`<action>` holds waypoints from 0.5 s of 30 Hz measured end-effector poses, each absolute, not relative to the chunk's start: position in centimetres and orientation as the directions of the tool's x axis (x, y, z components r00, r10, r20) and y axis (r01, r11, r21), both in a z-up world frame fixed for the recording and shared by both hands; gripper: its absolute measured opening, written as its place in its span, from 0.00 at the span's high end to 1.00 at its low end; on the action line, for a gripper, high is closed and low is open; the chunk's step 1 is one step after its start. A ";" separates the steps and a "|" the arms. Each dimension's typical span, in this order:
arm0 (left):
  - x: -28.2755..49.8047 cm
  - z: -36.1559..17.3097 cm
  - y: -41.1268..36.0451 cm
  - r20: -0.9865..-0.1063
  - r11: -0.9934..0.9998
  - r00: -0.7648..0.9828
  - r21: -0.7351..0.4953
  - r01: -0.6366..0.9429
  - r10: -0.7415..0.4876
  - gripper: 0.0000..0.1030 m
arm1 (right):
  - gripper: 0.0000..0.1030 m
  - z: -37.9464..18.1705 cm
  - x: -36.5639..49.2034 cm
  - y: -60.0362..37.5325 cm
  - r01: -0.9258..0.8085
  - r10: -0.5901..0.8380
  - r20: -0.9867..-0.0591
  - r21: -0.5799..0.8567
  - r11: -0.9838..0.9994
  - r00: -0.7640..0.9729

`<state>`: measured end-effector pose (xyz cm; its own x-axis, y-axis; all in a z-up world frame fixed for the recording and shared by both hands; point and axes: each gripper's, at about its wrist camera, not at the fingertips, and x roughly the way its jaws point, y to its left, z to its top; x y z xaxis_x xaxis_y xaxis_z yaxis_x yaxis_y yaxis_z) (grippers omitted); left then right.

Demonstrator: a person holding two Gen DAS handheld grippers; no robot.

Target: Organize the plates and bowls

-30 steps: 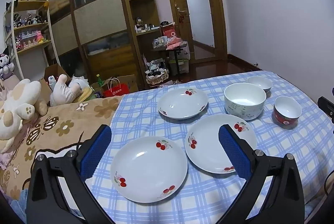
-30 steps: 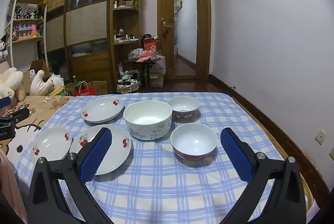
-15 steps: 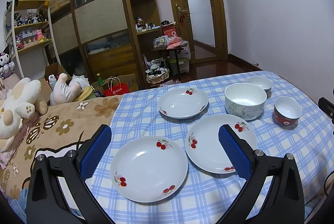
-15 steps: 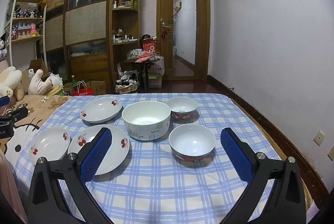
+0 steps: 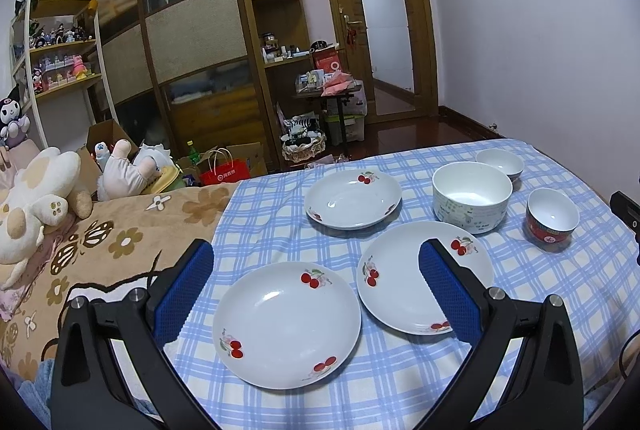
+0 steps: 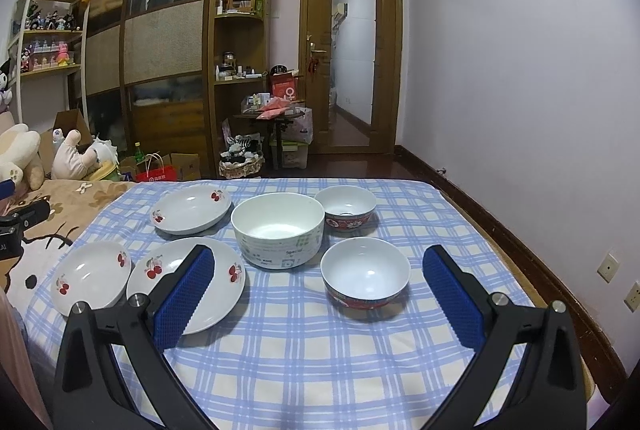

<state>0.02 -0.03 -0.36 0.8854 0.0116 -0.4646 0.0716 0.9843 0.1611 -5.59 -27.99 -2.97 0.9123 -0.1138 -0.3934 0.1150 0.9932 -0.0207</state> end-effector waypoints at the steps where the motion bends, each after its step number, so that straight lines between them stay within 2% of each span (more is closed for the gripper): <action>1: 0.0 -0.4 0.0 -0.466 0.984 0.885 0.161 0.073 0.011 0.02 | 0.00 -3.0 -5.6 -28.0 0.115 -0.114 -0.394 -0.021 0.993 0.912; 15: 0.0 -0.3 0.1 -0.465 0.985 0.885 0.159 0.072 0.010 0.02 | 0.00 -3.0 -5.6 -28.0 0.116 -0.115 -0.393 -0.021 0.993 0.912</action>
